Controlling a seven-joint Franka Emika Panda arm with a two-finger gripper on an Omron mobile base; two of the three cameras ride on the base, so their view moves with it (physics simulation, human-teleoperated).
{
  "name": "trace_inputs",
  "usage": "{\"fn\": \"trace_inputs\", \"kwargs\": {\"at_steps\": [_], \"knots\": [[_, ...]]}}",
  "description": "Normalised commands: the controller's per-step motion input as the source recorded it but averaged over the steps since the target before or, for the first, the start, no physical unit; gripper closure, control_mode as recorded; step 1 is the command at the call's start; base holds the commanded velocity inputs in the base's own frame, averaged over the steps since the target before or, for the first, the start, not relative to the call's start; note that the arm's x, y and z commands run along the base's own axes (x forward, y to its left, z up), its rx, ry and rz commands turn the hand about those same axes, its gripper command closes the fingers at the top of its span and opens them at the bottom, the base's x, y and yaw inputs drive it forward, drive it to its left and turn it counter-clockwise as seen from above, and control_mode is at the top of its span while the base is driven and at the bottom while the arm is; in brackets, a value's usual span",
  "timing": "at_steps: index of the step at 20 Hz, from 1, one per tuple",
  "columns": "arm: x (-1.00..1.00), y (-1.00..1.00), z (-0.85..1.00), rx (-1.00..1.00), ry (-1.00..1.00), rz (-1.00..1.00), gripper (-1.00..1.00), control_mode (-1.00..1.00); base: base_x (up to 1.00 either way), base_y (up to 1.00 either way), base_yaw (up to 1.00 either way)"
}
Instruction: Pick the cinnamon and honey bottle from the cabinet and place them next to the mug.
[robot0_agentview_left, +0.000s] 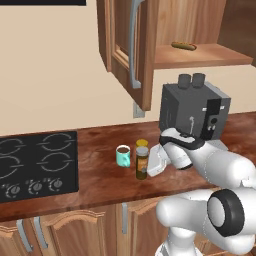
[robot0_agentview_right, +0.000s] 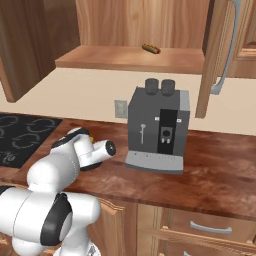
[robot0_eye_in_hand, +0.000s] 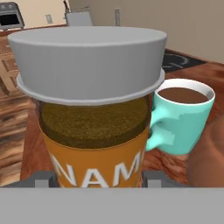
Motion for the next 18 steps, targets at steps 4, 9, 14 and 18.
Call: {"fn": "trace_inputs", "kwargs": {"at_steps": [4,9,14,18], "knots": [[0.0,0.0,-0.03,0.0,-0.02,0.0,1.0,-1.0,0.0,0.0,0.0],[0.0,0.0,0.0,0.0,0.0,0.0,1.0,-1.0,0.0,0.0,0.0],[0.0,0.0,0.0,0.0,0.0,0.0,-1.0,-1.0,0.0,0.0,0.0],[0.0,0.0,0.0,0.0,0.0,0.0,-1.0,-1.0,0.0,0.0,0.0]]}}
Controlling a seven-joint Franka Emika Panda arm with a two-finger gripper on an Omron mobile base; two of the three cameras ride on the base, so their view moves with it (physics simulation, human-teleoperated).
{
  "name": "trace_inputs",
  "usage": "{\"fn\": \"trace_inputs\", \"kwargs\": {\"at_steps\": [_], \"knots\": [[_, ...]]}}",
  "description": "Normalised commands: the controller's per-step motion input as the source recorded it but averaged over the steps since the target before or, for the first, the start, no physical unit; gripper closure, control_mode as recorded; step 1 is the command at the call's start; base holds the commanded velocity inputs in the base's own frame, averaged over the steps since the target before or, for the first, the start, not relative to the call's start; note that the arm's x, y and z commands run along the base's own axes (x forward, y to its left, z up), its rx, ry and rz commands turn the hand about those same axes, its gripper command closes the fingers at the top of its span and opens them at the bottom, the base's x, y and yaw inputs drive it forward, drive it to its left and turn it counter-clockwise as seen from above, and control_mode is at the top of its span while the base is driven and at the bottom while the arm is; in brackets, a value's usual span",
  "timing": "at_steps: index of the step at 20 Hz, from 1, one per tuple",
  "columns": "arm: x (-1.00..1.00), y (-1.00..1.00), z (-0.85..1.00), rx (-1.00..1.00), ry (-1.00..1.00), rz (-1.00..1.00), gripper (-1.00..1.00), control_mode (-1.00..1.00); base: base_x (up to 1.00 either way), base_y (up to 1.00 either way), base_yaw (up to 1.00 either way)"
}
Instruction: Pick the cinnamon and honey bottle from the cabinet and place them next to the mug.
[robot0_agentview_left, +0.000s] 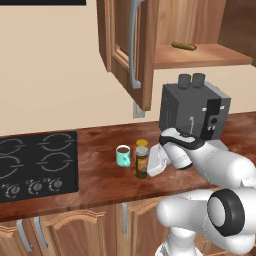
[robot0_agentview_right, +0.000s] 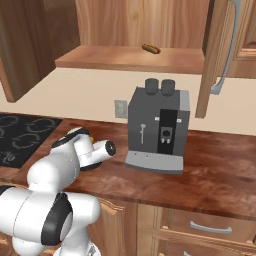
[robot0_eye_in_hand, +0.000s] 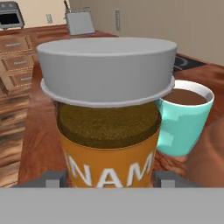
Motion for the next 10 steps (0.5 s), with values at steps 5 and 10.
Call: {"fn": "trace_inputs", "kwargs": {"at_steps": [5,10], "knots": [[0.0,0.0,0.0,0.0,0.0,0.0,-1.0,-1.0,0.0,0.0,0.0],[0.0,0.0,0.06,0.0,0.0,0.0,-1.0,-1.0,0.0,0.0,0.0]]}}
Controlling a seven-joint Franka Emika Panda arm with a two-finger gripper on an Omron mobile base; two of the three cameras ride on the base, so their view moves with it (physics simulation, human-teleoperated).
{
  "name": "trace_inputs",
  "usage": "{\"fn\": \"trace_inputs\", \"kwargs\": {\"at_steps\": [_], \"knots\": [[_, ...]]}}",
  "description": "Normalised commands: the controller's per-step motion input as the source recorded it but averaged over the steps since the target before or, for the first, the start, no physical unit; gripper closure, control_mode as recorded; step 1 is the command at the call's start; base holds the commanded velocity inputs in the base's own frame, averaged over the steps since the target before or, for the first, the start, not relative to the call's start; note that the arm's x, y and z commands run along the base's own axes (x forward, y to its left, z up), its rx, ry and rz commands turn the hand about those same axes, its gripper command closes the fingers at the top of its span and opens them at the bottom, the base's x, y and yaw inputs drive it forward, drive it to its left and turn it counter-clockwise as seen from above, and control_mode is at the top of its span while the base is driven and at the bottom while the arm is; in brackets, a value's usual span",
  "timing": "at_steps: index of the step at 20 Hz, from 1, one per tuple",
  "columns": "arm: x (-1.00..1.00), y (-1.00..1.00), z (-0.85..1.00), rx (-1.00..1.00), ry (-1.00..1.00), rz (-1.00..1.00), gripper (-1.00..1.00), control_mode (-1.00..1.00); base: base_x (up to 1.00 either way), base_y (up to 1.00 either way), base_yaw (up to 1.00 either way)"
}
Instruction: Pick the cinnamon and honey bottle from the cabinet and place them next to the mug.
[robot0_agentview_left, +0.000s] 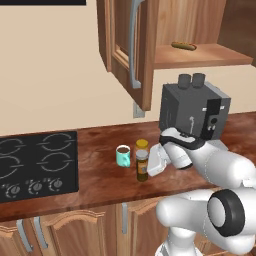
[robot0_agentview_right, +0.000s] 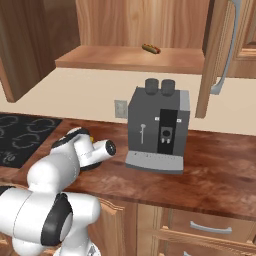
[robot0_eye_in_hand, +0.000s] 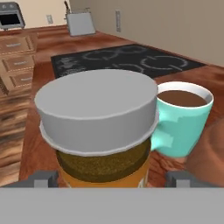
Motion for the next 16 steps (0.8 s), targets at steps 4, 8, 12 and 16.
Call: {"fn": "trace_inputs", "kwargs": {"at_steps": [4,8,12,16], "knots": [[-0.01,-0.02,0.61,0.02,-0.07,0.0,-1.0,-1.0,0.0,0.0,0.0],[-0.07,-0.07,0.81,0.07,-0.12,0.0,-1.0,-1.0,0.0,0.0,0.0],[-0.01,-0.1,0.76,0.04,-0.06,-0.01,-1.0,-1.0,0.0,0.0,0.0],[0.0,-0.06,0.68,0.0,0.02,-0.11,-1.0,-1.0,0.0,0.0,0.0]]}}
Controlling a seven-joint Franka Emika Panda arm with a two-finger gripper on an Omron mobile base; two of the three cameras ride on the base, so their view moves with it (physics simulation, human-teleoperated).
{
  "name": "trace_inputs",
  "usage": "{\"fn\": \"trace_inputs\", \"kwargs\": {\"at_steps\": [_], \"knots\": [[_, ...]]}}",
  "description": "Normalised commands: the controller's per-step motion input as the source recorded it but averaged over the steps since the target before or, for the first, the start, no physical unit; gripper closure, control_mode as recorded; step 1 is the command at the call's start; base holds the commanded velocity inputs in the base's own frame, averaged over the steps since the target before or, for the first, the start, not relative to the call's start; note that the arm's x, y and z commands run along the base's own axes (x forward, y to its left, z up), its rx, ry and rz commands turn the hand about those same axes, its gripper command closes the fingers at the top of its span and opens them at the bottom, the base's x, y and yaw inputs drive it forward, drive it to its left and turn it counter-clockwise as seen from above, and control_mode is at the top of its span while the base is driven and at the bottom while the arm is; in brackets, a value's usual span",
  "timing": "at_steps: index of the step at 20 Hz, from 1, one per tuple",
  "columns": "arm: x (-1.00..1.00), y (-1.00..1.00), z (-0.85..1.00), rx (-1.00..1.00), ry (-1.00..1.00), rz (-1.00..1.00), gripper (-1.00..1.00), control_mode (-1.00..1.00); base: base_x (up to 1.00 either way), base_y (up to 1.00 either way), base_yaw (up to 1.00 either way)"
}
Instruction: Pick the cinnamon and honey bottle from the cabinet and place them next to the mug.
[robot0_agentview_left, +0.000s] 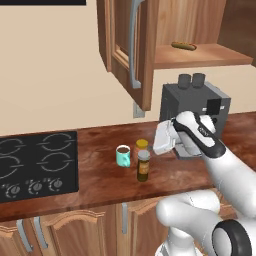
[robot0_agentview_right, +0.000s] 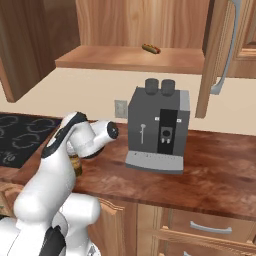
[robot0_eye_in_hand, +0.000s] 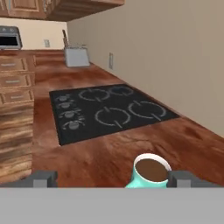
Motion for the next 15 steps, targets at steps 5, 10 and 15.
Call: {"fn": "trace_inputs", "kwargs": {"at_steps": [5,10,15], "knots": [[0.0,-0.03,0.68,0.0,0.15,-0.25,-1.0,-1.0,0.0,0.0,0.0],[-0.08,-0.19,0.65,0.0,0.14,-0.32,-1.0,-1.0,0.0,0.0,0.0],[-0.32,-0.3,0.83,0.0,0.07,-0.31,-1.0,-1.0,0.0,0.0,0.0]]}}
